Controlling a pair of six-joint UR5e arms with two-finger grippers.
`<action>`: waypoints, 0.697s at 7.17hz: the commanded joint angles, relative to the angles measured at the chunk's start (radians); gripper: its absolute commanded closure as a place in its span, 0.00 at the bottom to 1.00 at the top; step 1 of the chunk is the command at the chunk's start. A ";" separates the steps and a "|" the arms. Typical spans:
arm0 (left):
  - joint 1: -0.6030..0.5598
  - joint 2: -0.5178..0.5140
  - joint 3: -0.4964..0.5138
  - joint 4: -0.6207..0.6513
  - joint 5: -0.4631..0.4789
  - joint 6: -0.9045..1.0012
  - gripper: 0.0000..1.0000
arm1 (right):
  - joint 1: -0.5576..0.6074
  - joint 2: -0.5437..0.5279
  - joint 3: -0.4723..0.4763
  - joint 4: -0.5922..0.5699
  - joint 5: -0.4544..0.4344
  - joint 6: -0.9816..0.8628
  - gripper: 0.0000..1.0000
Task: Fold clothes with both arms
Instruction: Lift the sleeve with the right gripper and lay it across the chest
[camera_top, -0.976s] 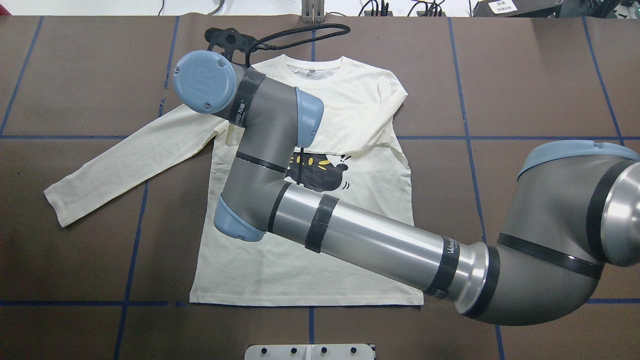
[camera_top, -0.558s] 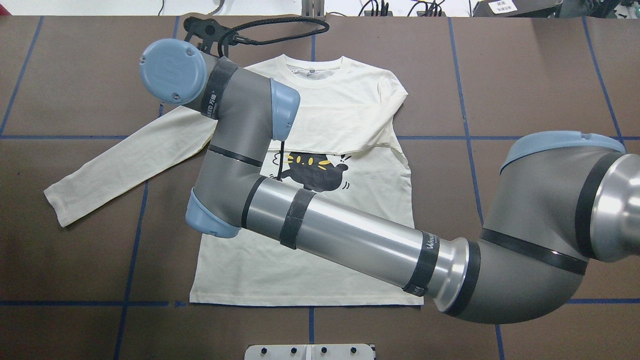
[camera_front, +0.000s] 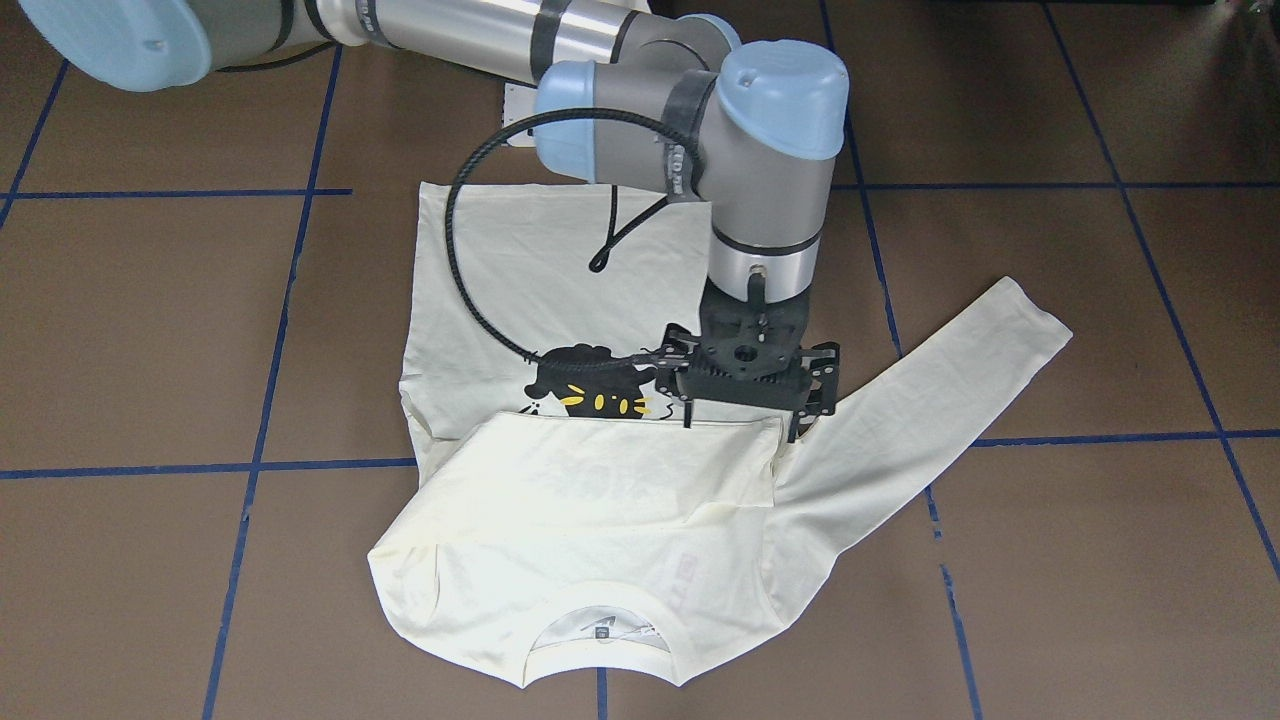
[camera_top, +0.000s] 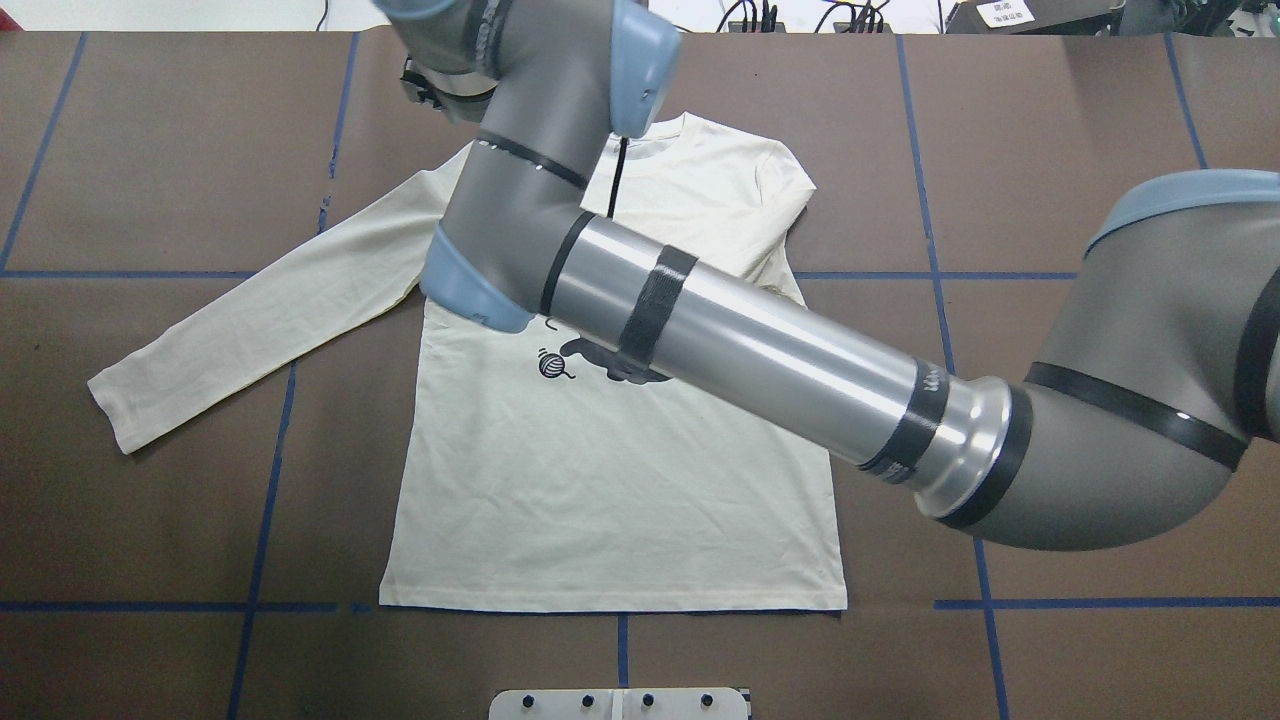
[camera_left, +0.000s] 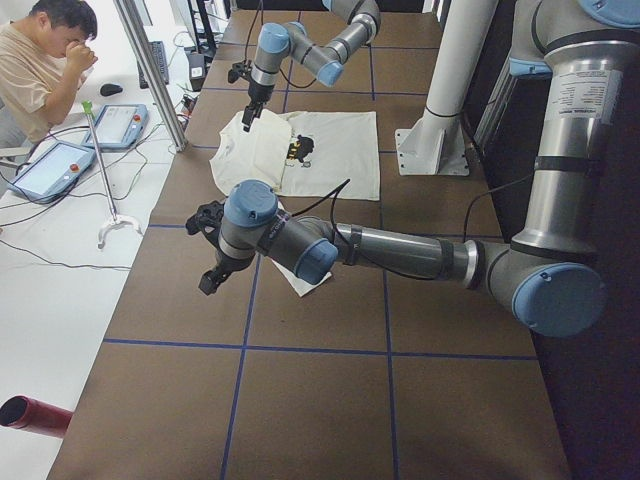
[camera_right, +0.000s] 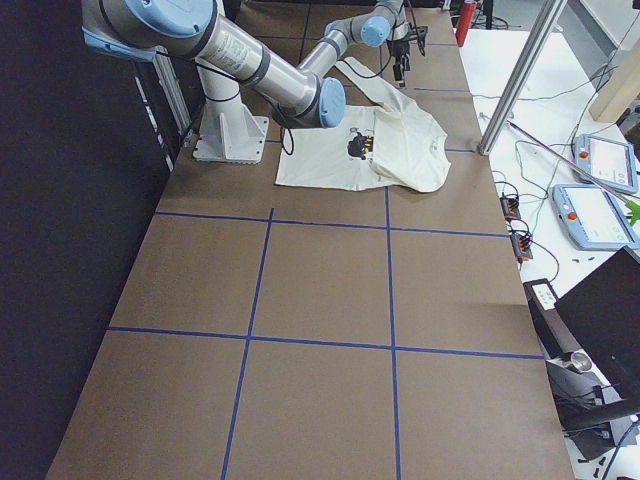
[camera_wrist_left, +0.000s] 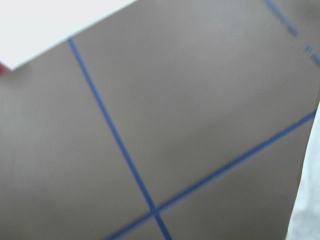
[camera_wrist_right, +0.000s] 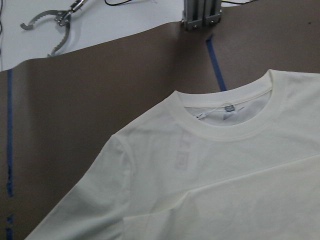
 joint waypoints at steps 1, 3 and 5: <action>0.015 0.000 -0.030 -0.120 -0.042 -0.072 0.00 | 0.152 -0.242 0.240 -0.079 0.197 -0.296 0.00; 0.188 0.055 -0.071 -0.162 -0.090 -0.178 0.00 | 0.307 -0.480 0.406 -0.079 0.346 -0.582 0.00; 0.355 0.198 -0.207 -0.182 0.067 -0.298 0.00 | 0.441 -0.683 0.517 -0.079 0.428 -0.835 0.00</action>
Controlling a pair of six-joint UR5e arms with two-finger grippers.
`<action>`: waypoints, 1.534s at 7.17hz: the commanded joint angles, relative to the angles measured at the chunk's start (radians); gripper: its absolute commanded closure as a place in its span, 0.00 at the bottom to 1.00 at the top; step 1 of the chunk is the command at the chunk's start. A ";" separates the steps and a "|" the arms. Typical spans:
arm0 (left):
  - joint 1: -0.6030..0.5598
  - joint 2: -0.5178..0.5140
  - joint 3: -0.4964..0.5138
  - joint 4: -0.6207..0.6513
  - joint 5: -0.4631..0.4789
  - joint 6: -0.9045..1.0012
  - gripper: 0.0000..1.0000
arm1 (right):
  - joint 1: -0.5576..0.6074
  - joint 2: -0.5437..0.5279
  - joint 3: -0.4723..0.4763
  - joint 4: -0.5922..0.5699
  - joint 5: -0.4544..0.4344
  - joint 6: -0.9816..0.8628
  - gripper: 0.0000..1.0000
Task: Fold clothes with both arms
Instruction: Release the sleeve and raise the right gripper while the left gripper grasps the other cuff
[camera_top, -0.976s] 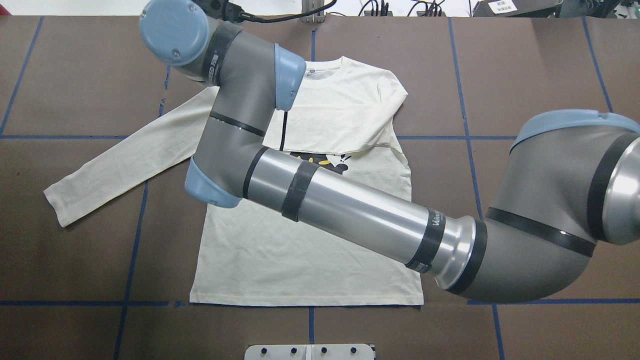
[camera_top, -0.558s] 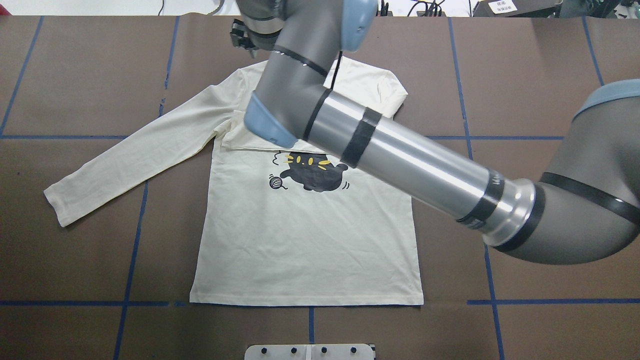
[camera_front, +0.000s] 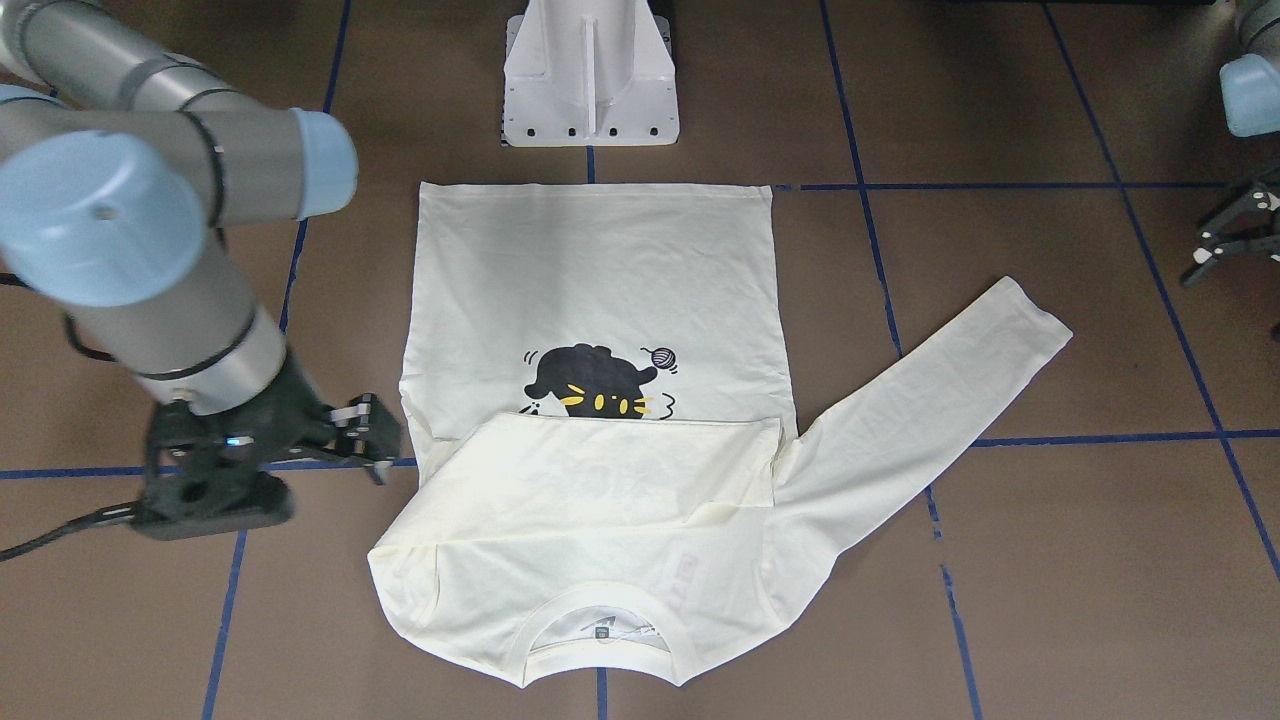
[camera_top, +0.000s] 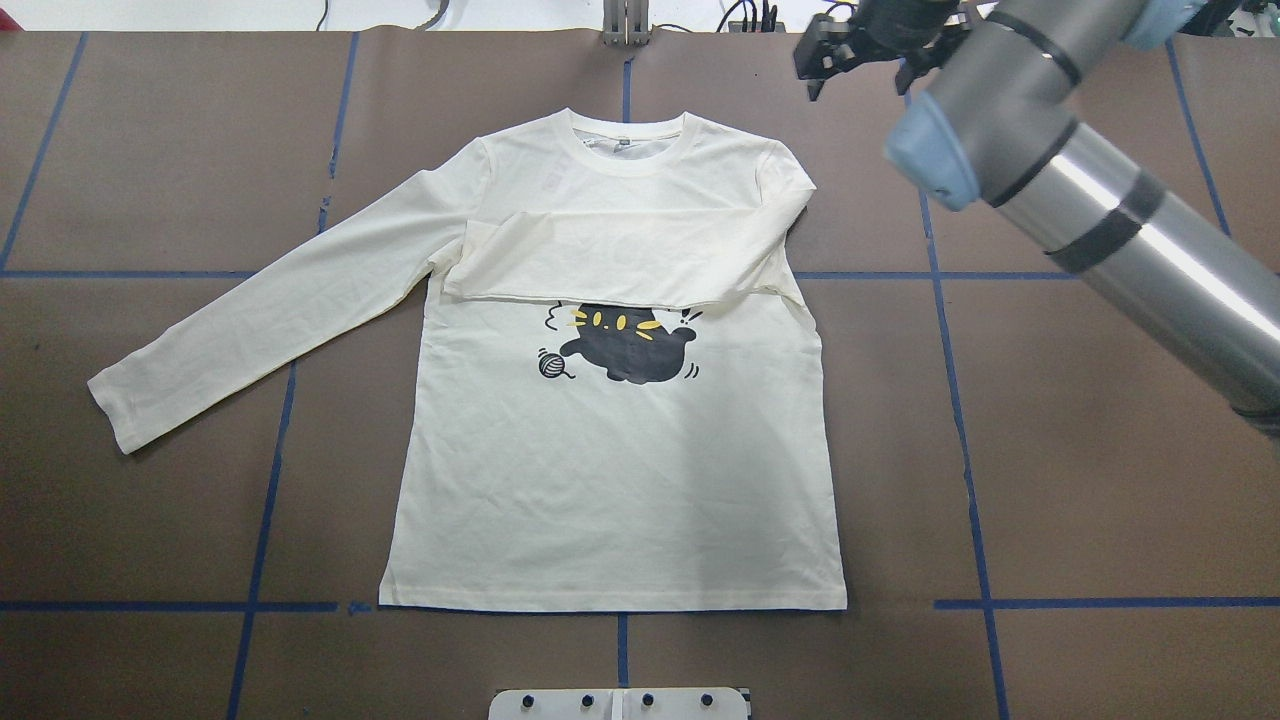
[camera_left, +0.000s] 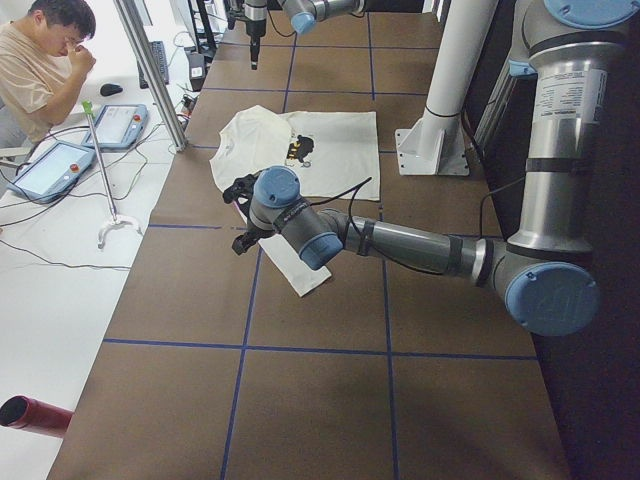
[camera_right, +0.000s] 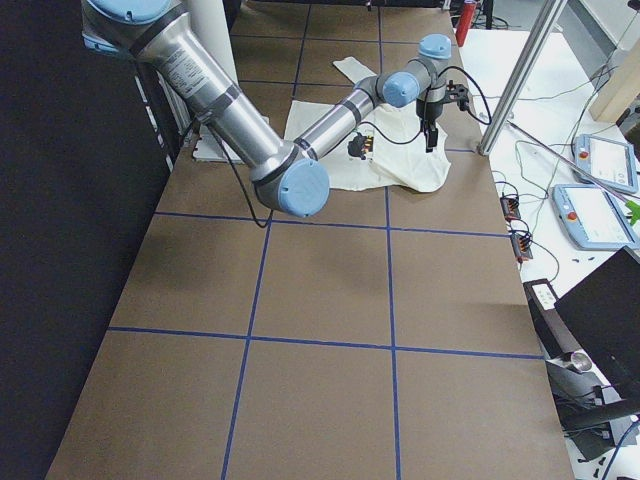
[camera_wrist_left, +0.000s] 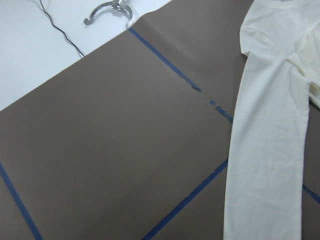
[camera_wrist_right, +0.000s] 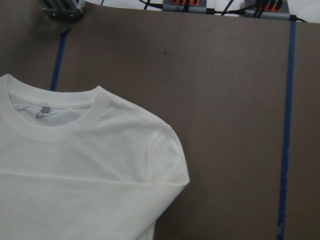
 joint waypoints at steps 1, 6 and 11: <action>0.209 0.134 -0.117 -0.024 0.184 -0.139 0.00 | 0.141 -0.213 0.109 0.000 0.087 -0.268 0.00; 0.540 0.251 -0.093 -0.095 0.439 -0.280 0.00 | 0.215 -0.415 0.244 0.012 0.147 -0.353 0.00; 0.617 0.235 0.022 -0.234 0.521 -0.332 0.29 | 0.215 -0.430 0.250 0.013 0.146 -0.352 0.00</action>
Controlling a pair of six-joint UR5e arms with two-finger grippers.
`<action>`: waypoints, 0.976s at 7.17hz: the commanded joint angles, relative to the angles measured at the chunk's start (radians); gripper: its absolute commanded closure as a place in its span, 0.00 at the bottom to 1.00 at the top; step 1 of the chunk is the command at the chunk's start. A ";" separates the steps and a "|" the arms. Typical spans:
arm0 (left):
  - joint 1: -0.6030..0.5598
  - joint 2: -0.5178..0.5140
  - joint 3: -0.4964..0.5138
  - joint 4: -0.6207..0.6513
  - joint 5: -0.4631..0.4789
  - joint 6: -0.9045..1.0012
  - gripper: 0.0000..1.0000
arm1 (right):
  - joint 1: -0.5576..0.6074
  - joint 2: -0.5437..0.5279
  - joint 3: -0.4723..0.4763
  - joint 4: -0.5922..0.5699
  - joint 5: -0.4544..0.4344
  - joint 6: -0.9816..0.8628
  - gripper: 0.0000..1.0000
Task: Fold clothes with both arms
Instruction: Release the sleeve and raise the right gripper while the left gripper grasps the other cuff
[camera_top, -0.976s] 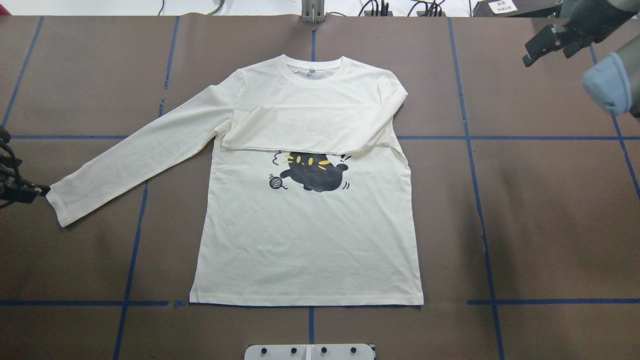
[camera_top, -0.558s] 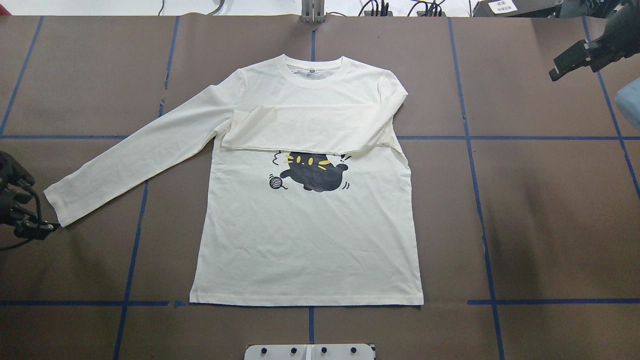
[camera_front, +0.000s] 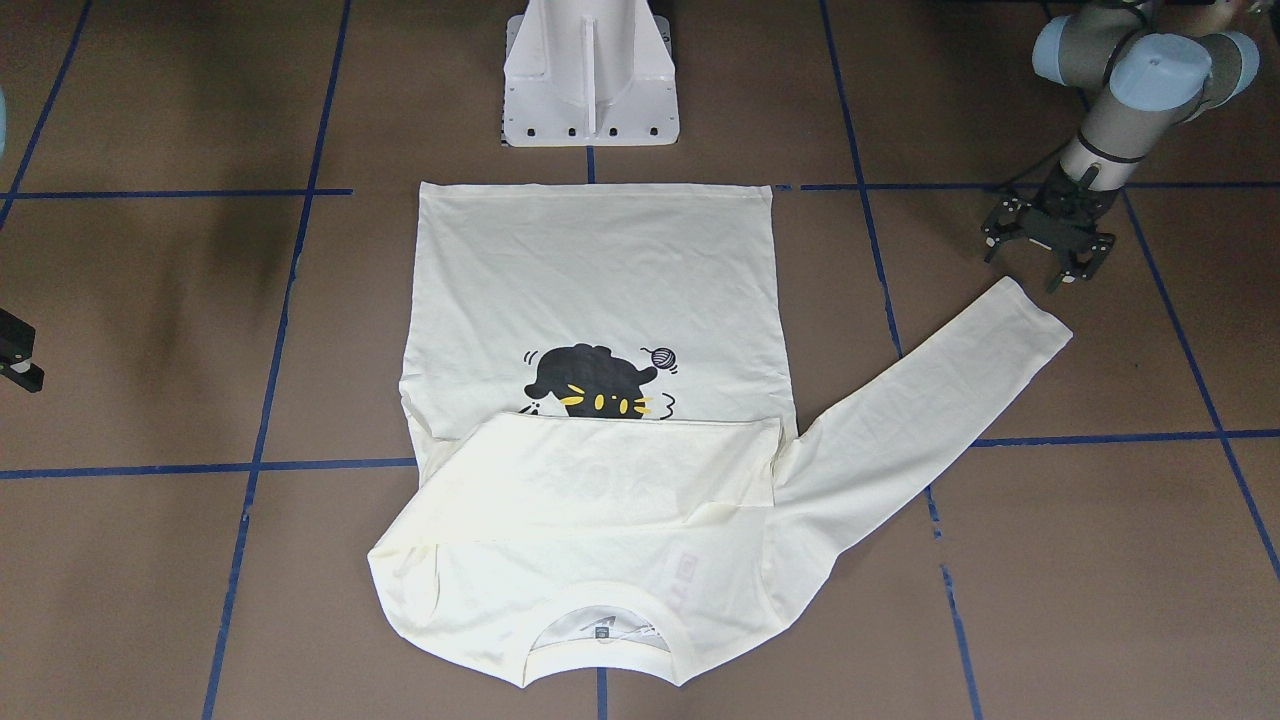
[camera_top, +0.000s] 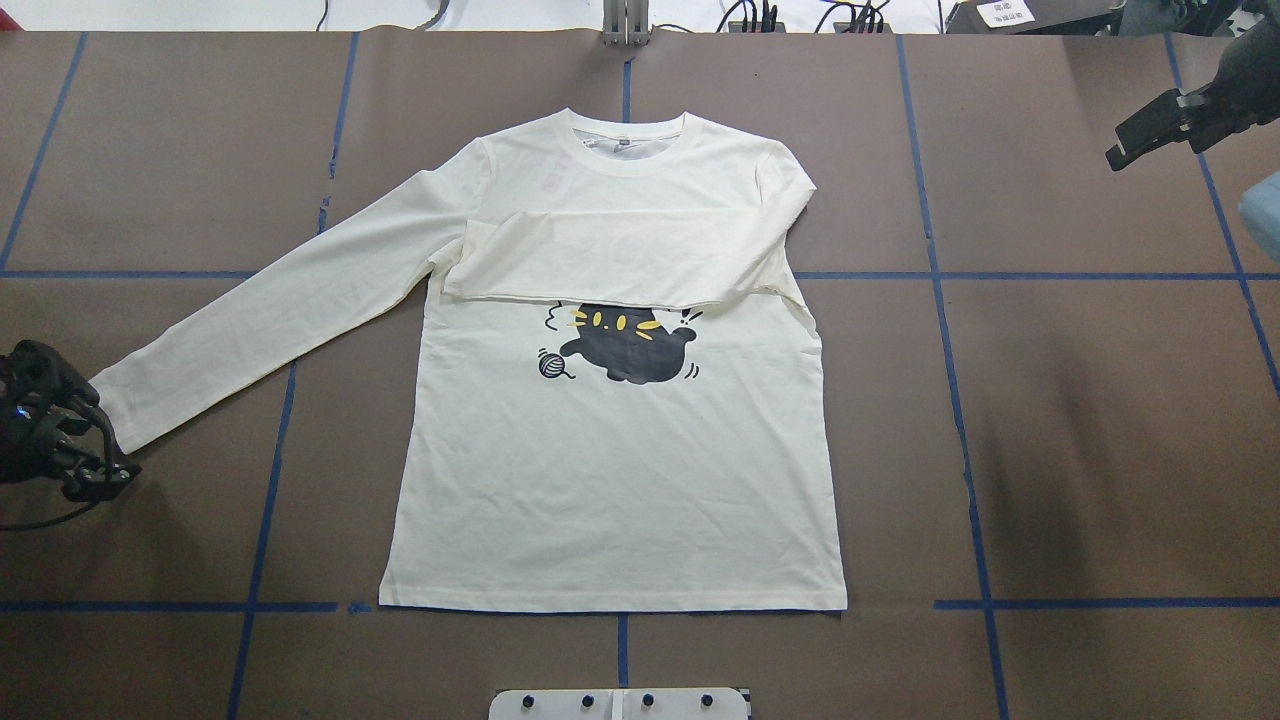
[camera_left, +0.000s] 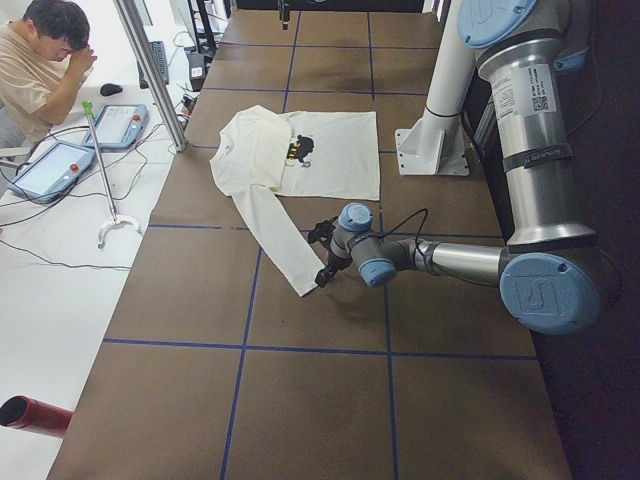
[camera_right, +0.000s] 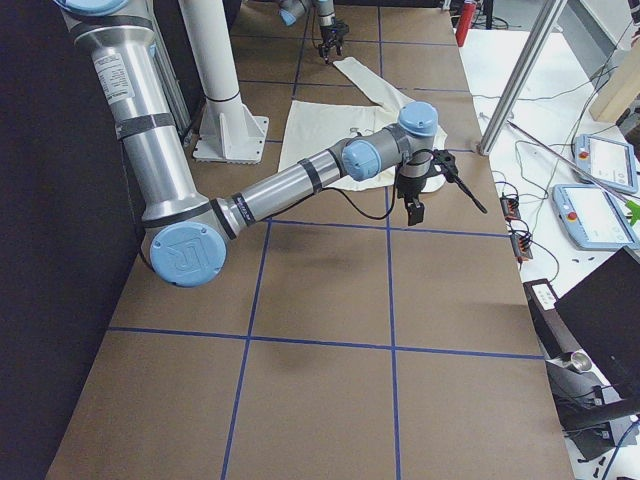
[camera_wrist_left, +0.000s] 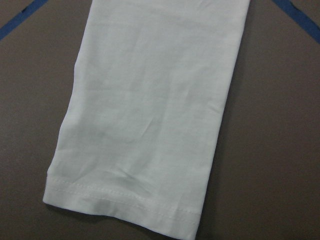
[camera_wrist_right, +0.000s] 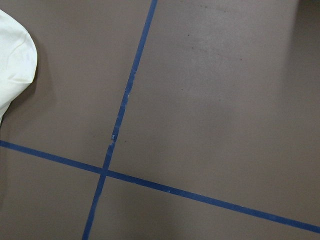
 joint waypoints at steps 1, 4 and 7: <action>0.002 -0.004 0.011 -0.012 0.002 -0.001 0.33 | 0.000 -0.001 0.002 0.000 0.000 0.000 0.00; 0.002 -0.025 0.021 -0.007 0.005 -0.003 0.62 | 0.000 -0.001 0.002 0.000 0.000 0.000 0.00; 0.002 -0.038 0.007 -0.012 0.084 0.005 1.00 | 0.000 -0.001 0.002 0.000 0.000 0.000 0.00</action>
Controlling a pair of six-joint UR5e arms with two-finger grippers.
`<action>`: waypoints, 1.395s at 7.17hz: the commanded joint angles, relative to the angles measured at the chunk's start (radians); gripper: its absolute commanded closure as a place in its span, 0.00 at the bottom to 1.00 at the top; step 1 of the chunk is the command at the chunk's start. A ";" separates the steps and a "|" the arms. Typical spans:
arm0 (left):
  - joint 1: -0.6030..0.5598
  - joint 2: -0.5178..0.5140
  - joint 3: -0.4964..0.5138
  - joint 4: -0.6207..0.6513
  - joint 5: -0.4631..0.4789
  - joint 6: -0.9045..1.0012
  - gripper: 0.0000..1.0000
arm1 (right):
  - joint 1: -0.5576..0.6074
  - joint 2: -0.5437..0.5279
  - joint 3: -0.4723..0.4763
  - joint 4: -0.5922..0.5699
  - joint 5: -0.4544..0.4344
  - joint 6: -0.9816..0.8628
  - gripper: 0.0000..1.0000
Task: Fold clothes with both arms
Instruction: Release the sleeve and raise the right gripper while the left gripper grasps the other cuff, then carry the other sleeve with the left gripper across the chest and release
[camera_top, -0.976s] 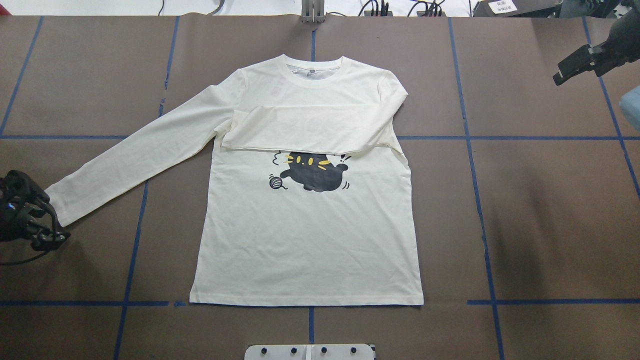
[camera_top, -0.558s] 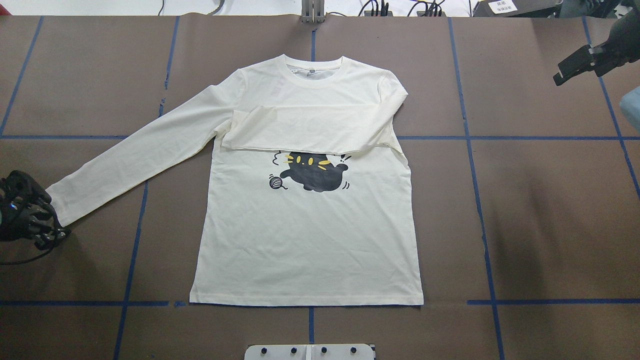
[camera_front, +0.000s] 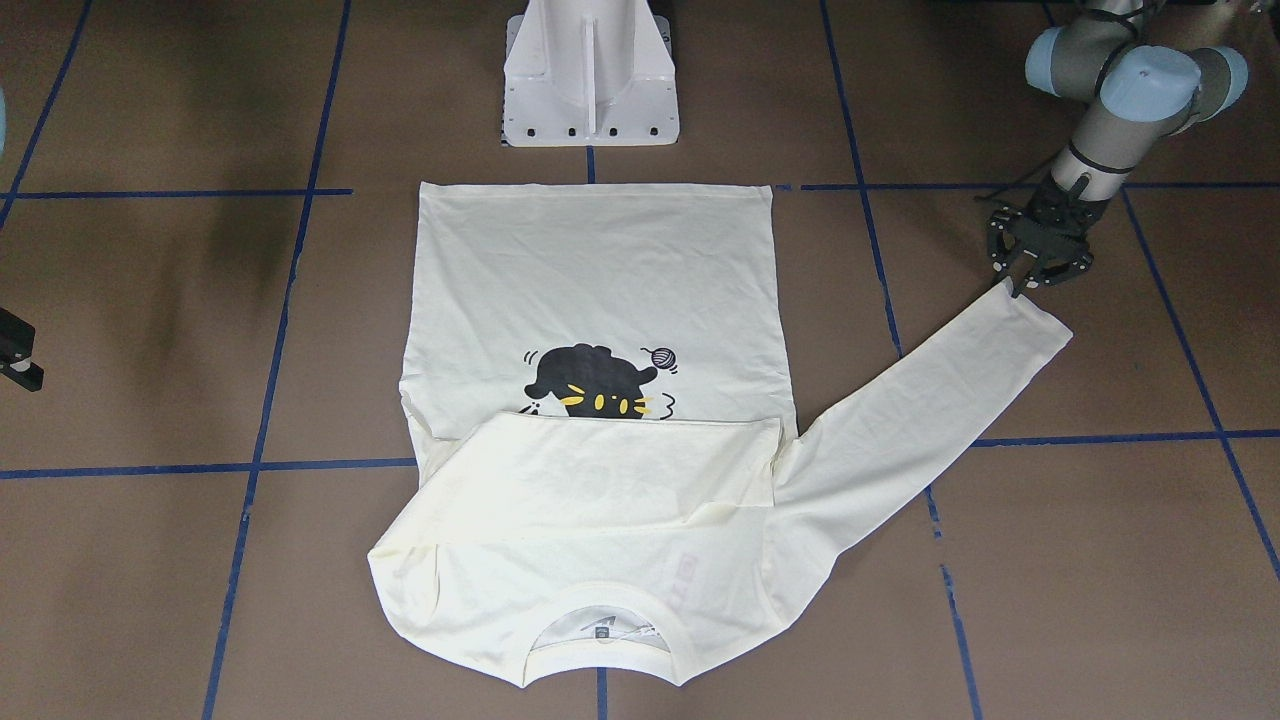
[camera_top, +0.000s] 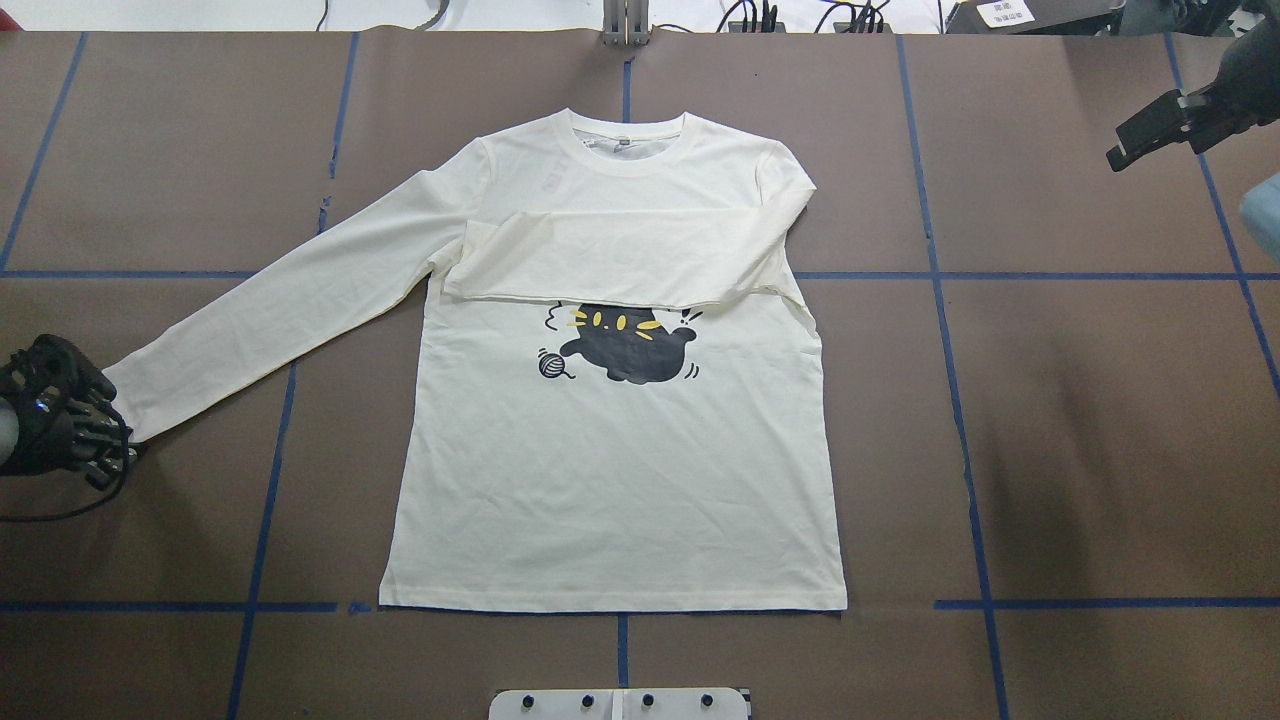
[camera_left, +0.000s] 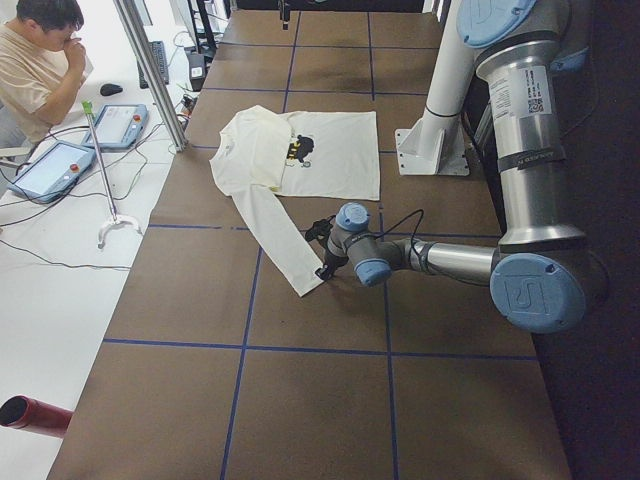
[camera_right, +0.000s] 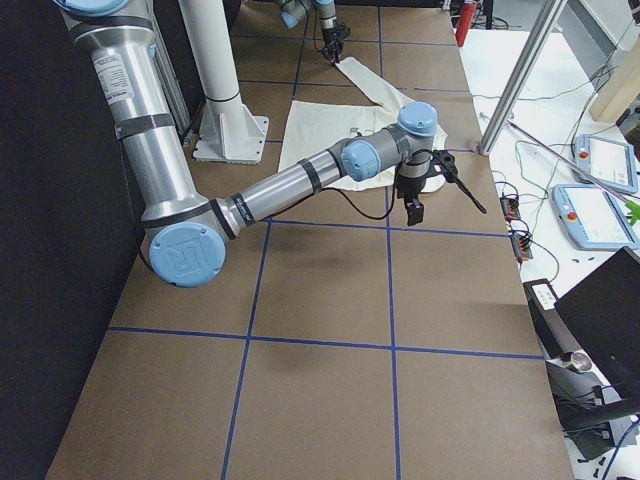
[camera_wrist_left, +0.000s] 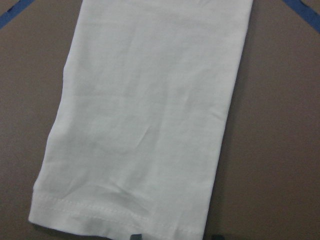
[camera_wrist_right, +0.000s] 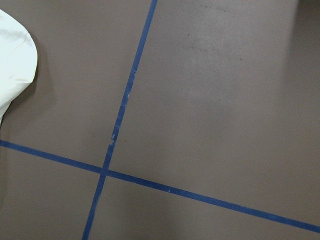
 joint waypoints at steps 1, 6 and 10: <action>-0.003 -0.030 -0.033 -0.001 0.097 0.009 1.00 | 0.000 0.000 0.000 0.000 -0.002 0.000 0.00; -0.213 -0.544 -0.052 0.516 0.085 0.040 1.00 | 0.000 0.005 -0.003 0.000 0.000 0.000 0.00; -0.195 -1.177 0.189 0.942 0.094 -0.327 1.00 | 0.002 0.000 -0.003 0.000 -0.002 0.000 0.00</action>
